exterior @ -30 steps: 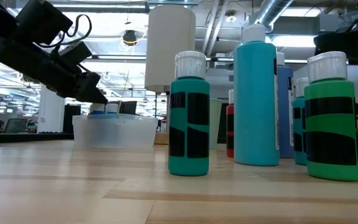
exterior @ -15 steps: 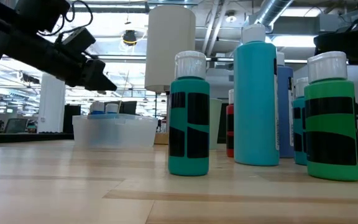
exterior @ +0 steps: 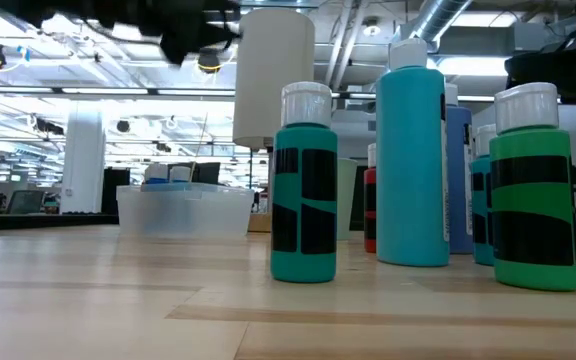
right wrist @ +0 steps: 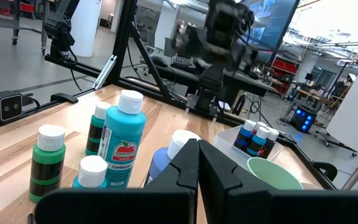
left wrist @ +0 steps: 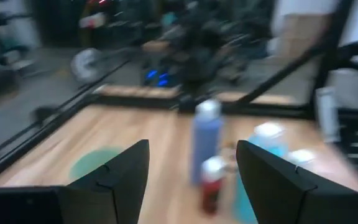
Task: Pick & Place Paint Supplies
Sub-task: Put the dark green paint bottle into the transparent bin
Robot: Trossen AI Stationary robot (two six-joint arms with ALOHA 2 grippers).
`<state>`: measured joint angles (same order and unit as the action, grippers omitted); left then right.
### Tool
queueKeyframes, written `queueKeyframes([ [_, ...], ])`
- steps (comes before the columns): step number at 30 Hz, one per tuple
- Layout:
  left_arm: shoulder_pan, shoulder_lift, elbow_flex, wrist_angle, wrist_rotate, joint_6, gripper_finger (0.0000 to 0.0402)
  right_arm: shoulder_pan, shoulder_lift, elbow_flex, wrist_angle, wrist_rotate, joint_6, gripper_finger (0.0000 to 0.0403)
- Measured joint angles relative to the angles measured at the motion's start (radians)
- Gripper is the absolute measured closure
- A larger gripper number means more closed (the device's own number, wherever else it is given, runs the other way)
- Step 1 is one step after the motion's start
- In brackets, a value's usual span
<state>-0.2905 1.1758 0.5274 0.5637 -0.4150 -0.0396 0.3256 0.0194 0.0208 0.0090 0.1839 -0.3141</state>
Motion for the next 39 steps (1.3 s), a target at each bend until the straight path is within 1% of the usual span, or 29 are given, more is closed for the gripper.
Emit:
queueKeyframes([
  [3, -0.048, 0.031, 0.047, 0.000, 0.040, 0.036, 0.0175, 0.000, 0.000, 0.000, 0.000, 0.000, 0.000, 0.0403],
  [9, -0.130, 0.161, 0.140, 0.004, 0.107, 0.039, 0.0175, 0.000, 0.000, 0.000, 0.000, 0.000, 0.000, 0.0403],
  [14, -0.187, 0.283, 0.200, 0.002, 0.110, 0.042, 0.0176, 0.000, 0.000, 0.000, 0.000, 0.000, 0.000, 0.0403],
  [17, -0.206, 0.338, 0.211, 0.002, 0.110, 0.043, 0.0173, 0.000, 0.000, 0.000, 0.000, 0.000, 0.000, 0.0403],
  [19, -0.215, 0.365, 0.211, 0.004, 0.109, 0.038, 0.0164, 0.000, 0.000, 0.000, 0.000, 0.000, 0.000, 0.0403],
  [25, -0.231, 0.428, 0.211, 0.017, 0.109, 0.010, 0.0119, 0.000, 0.000, 0.000, 0.000, 0.000, 0.000, 0.0403],
  [28, -0.229, 0.453, 0.211, 0.036, 0.107, 0.010, 0.0104, 0.000, 0.000, 0.000, 0.000, 0.000, 0.000, 0.0403],
  [32, -0.208, 0.497, 0.211, 0.101, 0.118, 0.009, 0.0096, 0.000, 0.000, 0.000, 0.000, 0.000, 0.000, 0.0403],
  [37, -0.172, 0.582, 0.212, 0.200, 0.212, 0.009, 0.0096, 0.000, 0.000, 0.000, 0.000, 0.000, 0.000, 0.0403],
  [39, -0.160, 0.613, 0.219, 0.205, 0.235, 0.009, 0.0096, 0.000, 0.000, 0.000, 0.000, 0.000, 0.000, 0.0403],
])
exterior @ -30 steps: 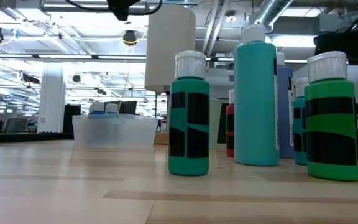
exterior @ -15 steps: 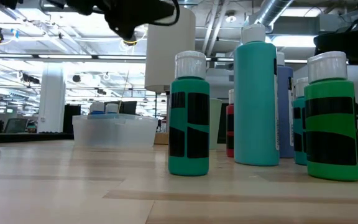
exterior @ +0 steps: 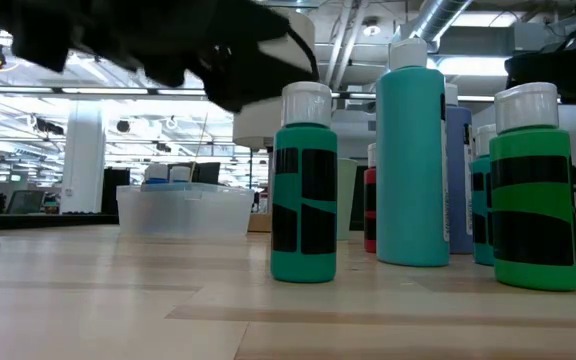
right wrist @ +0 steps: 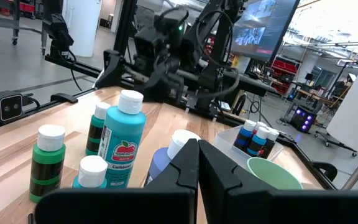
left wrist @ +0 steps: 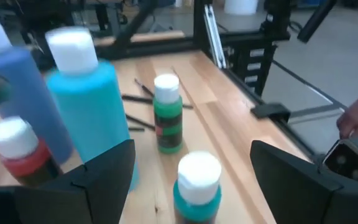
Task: Pick & Place Paint Supplies
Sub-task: Put the dark green paint bottle into the transparent bin
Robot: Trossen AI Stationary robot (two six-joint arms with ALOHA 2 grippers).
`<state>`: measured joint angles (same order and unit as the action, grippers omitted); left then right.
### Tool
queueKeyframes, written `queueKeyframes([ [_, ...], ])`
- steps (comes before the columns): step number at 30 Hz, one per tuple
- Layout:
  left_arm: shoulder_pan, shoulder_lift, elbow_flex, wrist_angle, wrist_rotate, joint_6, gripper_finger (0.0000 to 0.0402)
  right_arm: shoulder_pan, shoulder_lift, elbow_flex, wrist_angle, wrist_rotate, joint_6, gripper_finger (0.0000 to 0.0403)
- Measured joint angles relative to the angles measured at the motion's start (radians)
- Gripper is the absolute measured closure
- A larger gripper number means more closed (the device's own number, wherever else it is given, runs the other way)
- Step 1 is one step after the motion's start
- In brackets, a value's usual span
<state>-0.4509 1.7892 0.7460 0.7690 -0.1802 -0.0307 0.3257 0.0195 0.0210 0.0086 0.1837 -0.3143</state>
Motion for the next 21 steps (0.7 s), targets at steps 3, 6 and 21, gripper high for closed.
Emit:
queueKeyframes([
  [3, 0.009, 0.041, 0.024, 0.002, 0.036, 0.000, 0.0098, 0.000, 0.000, 0.000, 0.000, 0.000, 0.000, 0.0403],
  [6, 0.006, 0.076, 0.062, 0.008, 0.061, 0.001, 0.0100, 0.000, 0.000, 0.000, 0.000, 0.000, 0.000, 0.0403],
  [21, 0.022, 0.130, 0.088, 0.002, 0.061, -0.002, 0.0129, 0.000, 0.000, 0.000, 0.000, 0.000, 0.000, 0.0403],
])
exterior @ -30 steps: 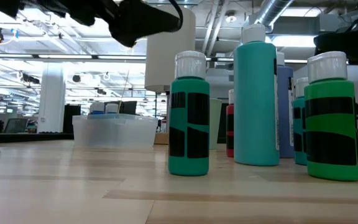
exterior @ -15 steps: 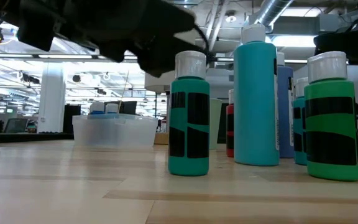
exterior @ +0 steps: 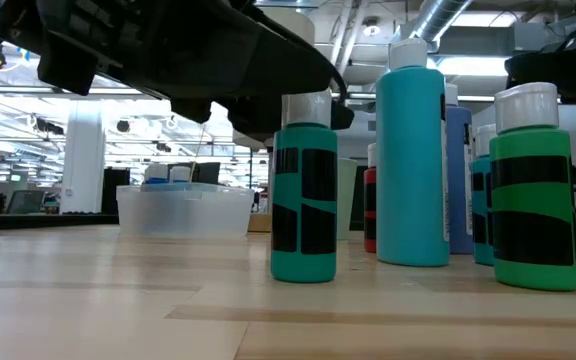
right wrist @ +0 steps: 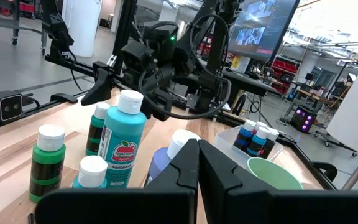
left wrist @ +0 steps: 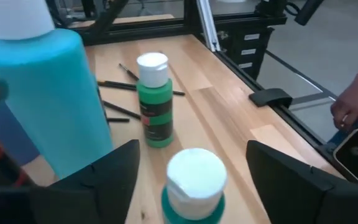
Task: Pick & Place Paint Supplies
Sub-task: Put the dark green paint bottle into the transparent bin
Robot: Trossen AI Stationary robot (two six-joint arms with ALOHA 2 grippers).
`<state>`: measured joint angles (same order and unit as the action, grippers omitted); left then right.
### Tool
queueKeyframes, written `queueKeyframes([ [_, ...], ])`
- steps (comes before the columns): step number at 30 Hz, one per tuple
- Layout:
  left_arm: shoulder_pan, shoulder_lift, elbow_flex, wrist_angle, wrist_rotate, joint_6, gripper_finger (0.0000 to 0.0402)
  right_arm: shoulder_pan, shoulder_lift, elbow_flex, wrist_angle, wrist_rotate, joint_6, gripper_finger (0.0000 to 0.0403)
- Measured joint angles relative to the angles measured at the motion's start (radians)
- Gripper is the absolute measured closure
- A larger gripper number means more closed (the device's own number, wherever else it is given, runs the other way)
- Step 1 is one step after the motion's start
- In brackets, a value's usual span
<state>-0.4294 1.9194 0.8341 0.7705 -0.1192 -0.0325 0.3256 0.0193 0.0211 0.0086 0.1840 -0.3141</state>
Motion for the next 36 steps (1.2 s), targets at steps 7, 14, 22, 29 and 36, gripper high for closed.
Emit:
queueKeyframes([
  [7, -0.001, -0.001, -0.001, -0.036, 0.002, -0.011, 0.0212, 0.000, 0.000, 0.000, 0.000, 0.000, 0.000, 0.0403],
  [14, -0.001, -0.001, -0.001, -0.035, -0.027, -0.007, 0.0315, 0.000, 0.000, 0.000, 0.000, 0.000, 0.000, 0.0403],
  [22, -0.005, -0.119, -0.002, -0.075, -0.268, -0.060, 0.0325, 0.000, 0.000, 0.000, 0.000, 0.000, 0.000, 0.0403],
  [29, -0.009, -0.412, -0.002, -0.333, -0.743, 0.008, 0.0317, 0.000, 0.000, 0.000, 0.000, 0.000, 0.000, 0.0403],
  [36, 0.038, -0.596, -0.096, -0.401, -1.058, 0.047, 0.0317, 0.000, 0.000, 0.000, 0.000, 0.000, 0.000, 0.0403],
])
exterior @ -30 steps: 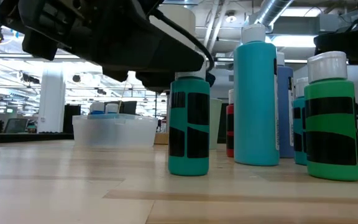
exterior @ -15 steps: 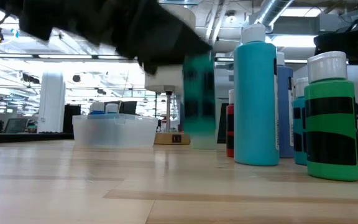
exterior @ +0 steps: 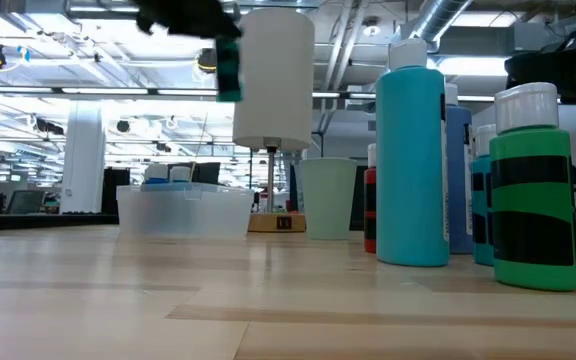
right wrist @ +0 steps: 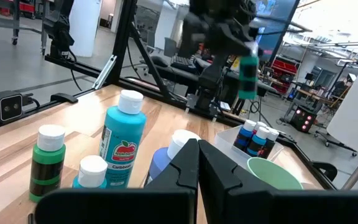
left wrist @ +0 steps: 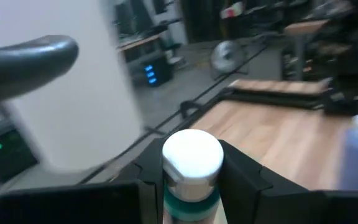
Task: Pick & Place Paint Supplies
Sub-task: Put the dark green paint bottle into the transparent bin
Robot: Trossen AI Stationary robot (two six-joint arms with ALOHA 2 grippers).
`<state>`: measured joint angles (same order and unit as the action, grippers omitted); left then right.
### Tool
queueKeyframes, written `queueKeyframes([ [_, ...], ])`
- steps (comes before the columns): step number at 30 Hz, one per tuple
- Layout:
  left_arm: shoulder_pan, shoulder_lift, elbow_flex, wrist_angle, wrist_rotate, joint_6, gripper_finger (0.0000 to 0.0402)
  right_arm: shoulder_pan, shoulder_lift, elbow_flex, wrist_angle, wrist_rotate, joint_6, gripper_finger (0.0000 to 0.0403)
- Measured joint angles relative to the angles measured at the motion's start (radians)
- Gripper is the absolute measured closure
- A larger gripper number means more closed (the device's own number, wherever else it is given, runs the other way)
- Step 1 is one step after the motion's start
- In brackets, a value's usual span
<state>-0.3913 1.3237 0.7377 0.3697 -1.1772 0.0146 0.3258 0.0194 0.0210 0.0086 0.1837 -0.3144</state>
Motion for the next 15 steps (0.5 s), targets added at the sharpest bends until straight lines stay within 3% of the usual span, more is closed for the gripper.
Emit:
queueKeyframes([
  [7, 0.109, -0.034, -0.222, 0.004, -0.004, -0.231, 0.0316, 0.000, 0.000, 0.000, 0.000, 0.000, 0.000, 0.0403],
  [15, 0.129, -0.034, -0.376, 0.030, 0.005, -0.371, 0.0315, 0.000, 0.000, 0.000, 0.000, 0.000, 0.000, 0.0403],
])
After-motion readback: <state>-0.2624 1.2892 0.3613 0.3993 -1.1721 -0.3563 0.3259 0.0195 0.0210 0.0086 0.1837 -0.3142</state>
